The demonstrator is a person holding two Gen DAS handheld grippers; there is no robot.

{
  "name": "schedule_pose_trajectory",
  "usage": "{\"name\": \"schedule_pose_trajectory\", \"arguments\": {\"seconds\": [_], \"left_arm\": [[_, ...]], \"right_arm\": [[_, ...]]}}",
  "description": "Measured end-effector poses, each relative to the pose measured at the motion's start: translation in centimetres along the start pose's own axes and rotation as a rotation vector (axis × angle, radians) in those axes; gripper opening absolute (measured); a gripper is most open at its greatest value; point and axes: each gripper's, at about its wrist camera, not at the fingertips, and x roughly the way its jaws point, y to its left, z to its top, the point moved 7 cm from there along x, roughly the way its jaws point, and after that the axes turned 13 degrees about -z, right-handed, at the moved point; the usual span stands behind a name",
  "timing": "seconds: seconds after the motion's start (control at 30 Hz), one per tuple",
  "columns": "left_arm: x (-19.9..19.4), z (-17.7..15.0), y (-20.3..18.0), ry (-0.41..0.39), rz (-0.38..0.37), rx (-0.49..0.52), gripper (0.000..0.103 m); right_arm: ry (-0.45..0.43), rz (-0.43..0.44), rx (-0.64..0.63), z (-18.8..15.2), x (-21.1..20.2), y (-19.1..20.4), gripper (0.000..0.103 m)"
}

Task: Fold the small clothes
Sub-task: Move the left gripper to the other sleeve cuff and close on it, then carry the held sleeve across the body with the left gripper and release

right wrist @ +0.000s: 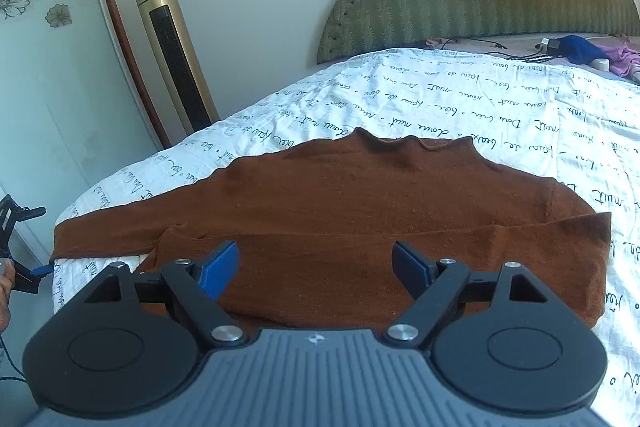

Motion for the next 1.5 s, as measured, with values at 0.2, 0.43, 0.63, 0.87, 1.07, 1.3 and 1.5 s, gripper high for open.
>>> {"name": "schedule_pose_trajectory", "arguments": {"seconds": [0.2,0.43,0.63,0.87,1.07,1.3,1.5], "left_arm": [[-0.2,1.3,1.0,-0.013,-0.013,-0.046,0.066],[-0.2,0.8,3.9,-0.042,0.024,-0.167,0.008],[-2.4,0.3,1.8,-0.172,0.045,-0.102,0.006],[-2.7,-0.7,-9.0,-0.262,0.243,0.434,0.006],[3.4,-6.4,-17.8,-0.139,0.253,0.838,0.006],[11.4,-20.3,-22.3,0.130,0.208,1.258,0.006],[13.7,-32.0,-20.9,0.295,0.162,1.500,0.006]], "right_arm": [[0.000,0.000,-0.008,-0.1,-0.2,0.5,0.084],[0.004,0.009,-0.008,-0.4,-0.6,1.0,0.084],[-0.008,0.001,-0.001,-0.4,-1.6,0.7,0.084],[-0.003,-0.017,0.037,-0.7,-1.9,-0.8,0.084],[0.019,-0.021,0.057,-1.4,-1.6,-1.6,0.084],[0.029,-0.075,0.145,-1.9,-1.7,-4.3,0.084],[0.043,-0.104,0.180,-2.0,-1.9,-6.5,0.084]]}}
